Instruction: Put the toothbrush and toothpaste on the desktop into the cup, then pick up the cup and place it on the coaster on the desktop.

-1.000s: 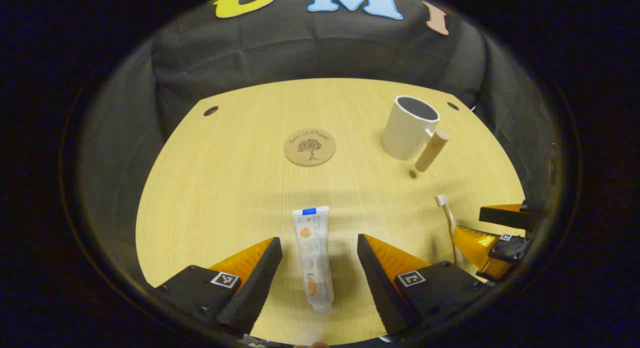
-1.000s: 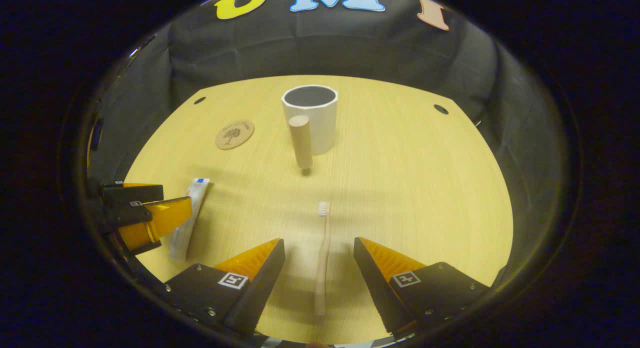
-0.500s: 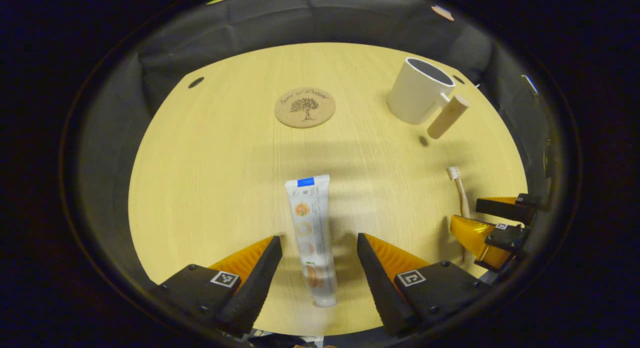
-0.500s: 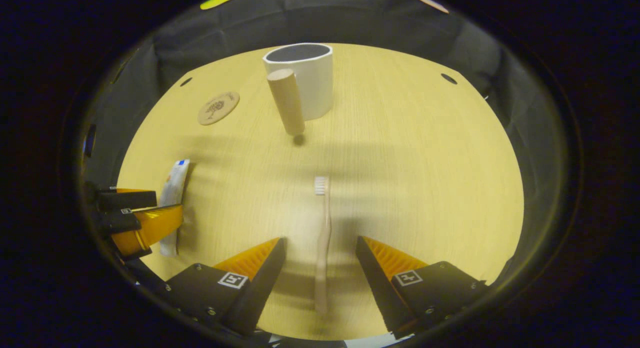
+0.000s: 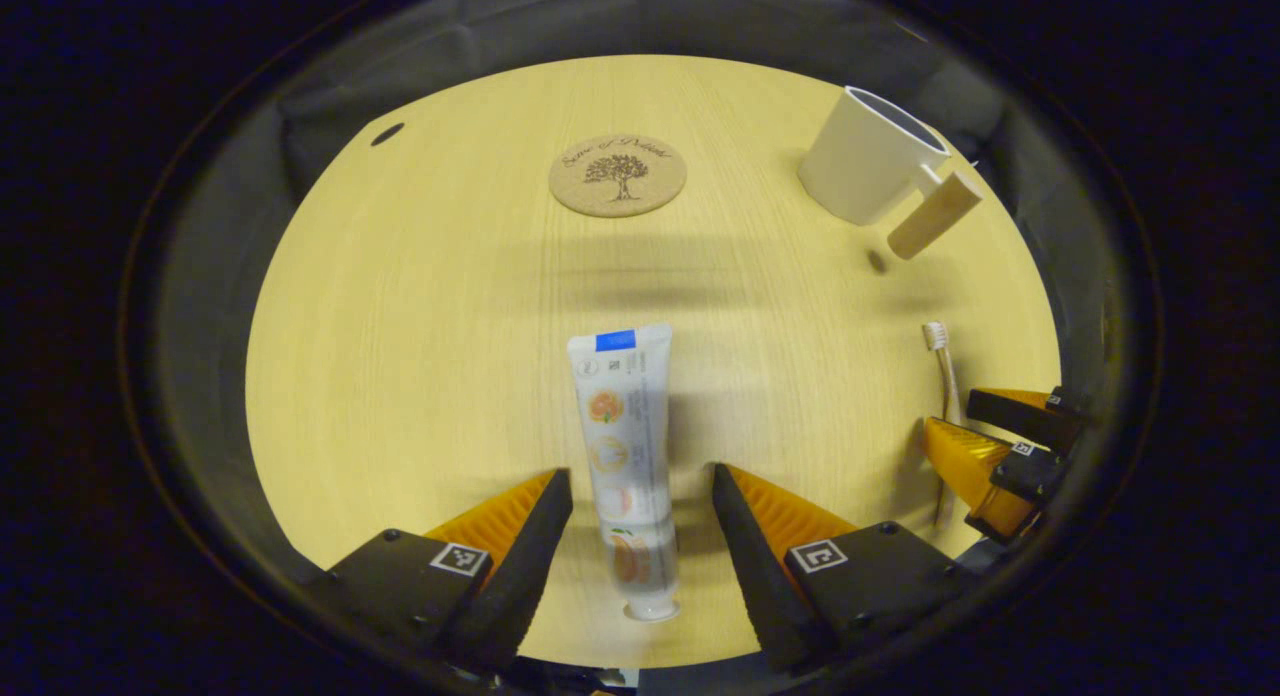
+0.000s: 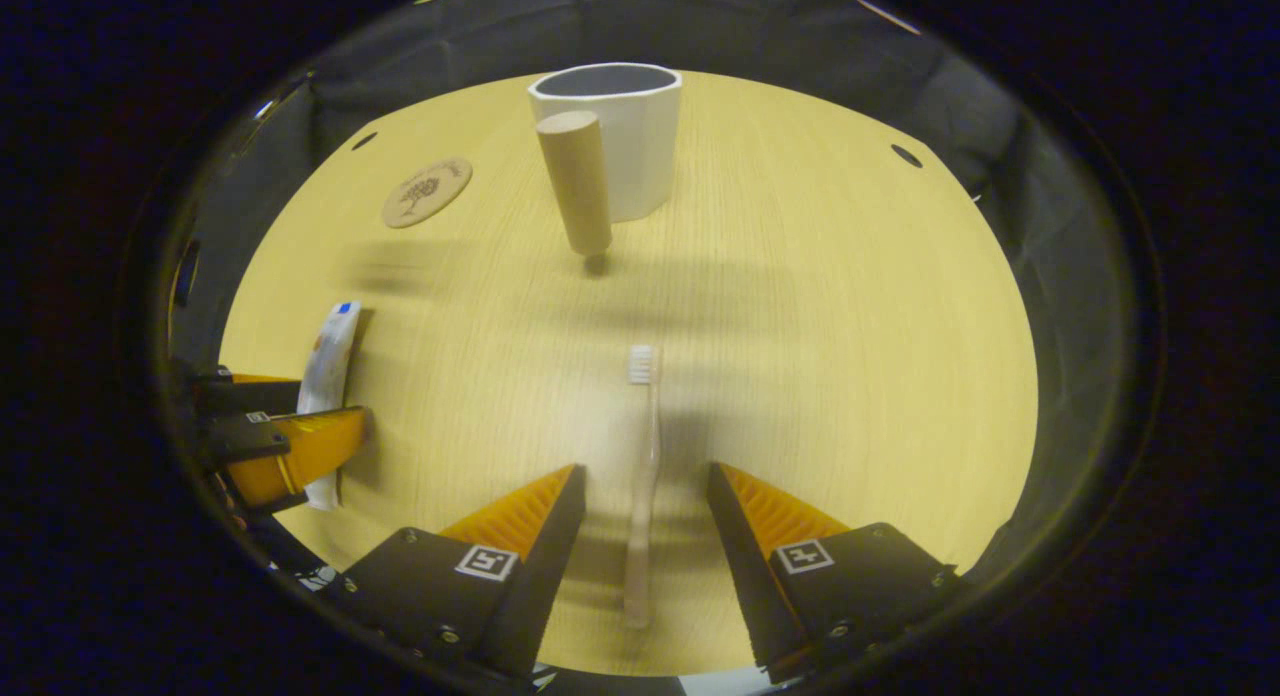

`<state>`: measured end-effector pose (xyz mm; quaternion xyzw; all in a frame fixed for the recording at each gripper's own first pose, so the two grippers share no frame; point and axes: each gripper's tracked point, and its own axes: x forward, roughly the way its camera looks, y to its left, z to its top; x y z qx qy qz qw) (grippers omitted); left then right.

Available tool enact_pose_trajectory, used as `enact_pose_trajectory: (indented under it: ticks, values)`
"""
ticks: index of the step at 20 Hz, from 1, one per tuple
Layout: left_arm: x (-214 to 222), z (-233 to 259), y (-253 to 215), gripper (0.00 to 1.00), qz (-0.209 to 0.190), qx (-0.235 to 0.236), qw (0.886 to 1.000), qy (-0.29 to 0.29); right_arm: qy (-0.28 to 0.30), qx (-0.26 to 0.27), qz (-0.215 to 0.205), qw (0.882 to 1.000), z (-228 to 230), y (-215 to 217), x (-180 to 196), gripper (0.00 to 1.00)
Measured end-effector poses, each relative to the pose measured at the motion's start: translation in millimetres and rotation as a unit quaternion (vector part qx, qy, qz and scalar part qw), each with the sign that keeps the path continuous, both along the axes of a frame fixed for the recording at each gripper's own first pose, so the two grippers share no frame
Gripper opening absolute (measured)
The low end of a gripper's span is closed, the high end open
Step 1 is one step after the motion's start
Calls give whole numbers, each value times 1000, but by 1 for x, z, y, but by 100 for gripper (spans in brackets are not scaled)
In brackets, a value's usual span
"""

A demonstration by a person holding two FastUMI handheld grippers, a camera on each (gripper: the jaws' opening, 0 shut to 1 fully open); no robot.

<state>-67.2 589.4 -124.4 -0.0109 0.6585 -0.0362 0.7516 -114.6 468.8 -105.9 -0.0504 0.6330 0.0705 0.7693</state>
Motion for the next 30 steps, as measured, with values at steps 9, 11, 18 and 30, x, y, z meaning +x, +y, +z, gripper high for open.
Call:
enact_pose_trajectory:
  ticks: [9,11,18,30]
  values:
    - [1,-1,-2,48,-8,0,1000,8,14,4,-16,1000,2,-1,-4,39]
    - [1,-1,-2,44,-9,1,1000,10,14,13,-15,1000,2,-1,-3,18]
    - [3,1,-3,30,-20,-2,1000,7,10,82,-73,994,3,-2,4,3]
    - [9,14,-3,25,-15,-7,999,-39,-44,113,-46,992,30,11,8,3]
